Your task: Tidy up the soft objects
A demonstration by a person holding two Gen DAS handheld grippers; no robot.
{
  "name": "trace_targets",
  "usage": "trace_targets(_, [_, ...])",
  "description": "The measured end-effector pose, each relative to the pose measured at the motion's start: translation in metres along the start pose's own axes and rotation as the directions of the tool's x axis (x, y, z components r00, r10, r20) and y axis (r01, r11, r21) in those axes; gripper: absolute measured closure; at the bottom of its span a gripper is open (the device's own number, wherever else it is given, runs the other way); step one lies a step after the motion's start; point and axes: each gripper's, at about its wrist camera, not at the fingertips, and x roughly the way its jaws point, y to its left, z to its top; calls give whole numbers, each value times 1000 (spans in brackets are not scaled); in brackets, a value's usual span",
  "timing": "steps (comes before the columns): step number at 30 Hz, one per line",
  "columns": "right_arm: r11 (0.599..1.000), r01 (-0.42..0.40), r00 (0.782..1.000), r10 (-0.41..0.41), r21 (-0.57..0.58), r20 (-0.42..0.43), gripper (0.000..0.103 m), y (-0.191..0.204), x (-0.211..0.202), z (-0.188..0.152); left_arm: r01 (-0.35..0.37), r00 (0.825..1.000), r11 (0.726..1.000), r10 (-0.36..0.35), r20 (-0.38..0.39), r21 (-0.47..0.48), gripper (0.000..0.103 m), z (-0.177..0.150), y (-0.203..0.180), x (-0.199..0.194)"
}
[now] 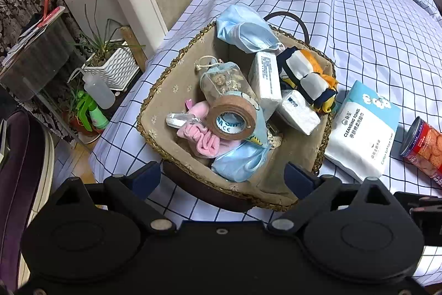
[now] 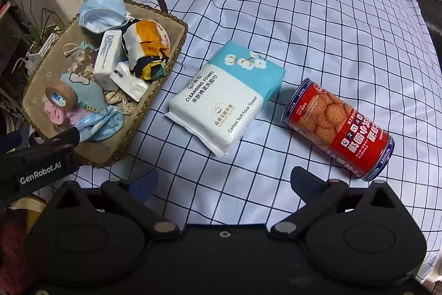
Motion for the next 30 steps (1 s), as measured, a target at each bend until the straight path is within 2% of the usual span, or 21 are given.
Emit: trace_targets(30, [999, -24, 999, 24, -25, -22, 1, 3, 3, -1, -8, 1000, 1000, 9, -20, 12, 9, -1, -1, 5])
